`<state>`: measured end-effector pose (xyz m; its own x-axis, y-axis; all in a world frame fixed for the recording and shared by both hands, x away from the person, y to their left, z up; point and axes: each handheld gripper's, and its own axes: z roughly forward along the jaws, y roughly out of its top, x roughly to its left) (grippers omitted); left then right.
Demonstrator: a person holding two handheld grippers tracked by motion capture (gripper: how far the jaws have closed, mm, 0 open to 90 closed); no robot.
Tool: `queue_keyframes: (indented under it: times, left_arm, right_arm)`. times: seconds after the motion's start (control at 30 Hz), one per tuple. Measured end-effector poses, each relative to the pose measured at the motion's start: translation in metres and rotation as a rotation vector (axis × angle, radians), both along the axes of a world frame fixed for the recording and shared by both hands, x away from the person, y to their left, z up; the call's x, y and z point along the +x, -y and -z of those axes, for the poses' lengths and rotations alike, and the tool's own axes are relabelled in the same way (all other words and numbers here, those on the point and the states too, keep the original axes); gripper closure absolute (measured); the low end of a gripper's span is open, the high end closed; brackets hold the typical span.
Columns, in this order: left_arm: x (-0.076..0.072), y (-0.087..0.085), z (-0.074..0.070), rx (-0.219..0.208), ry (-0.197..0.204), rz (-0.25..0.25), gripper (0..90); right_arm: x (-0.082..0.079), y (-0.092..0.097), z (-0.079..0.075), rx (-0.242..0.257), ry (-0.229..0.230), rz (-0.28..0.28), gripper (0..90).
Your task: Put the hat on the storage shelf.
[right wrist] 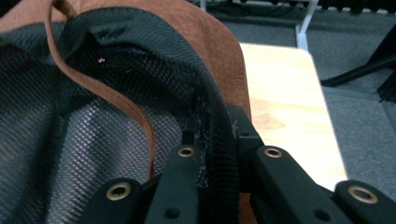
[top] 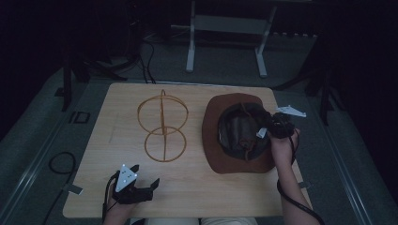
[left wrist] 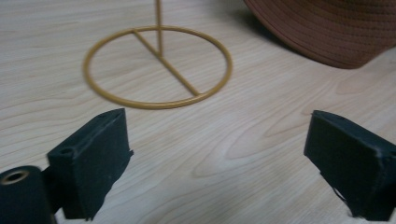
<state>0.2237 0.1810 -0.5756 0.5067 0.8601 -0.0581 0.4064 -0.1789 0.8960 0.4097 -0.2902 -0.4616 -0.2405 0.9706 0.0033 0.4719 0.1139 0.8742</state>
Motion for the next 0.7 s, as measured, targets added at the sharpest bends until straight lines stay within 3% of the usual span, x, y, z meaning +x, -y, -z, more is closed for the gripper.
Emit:
queue_keyframes:
  times: [0.23, 0.5, 0.7]
  left_arm:
    - [0.014, 0.017, -0.004, 0.013, -0.015, 0.044, 8.0]
    - [0.027, 0.036, -0.009, 0.021, -0.024, 0.098, 9.6]
    - [0.040, 0.059, -0.029, 0.004, -0.003, 0.142, 9.6]
  right_arm:
    - [-0.020, 0.003, -0.011, 0.014, 0.080, 0.019, 84.8]
    - [-0.033, 0.010, -0.001, 0.075, 0.056, 0.004, 84.8]
    - [-0.038, 0.010, -0.002, 0.065, 0.065, 0.007, 84.8]
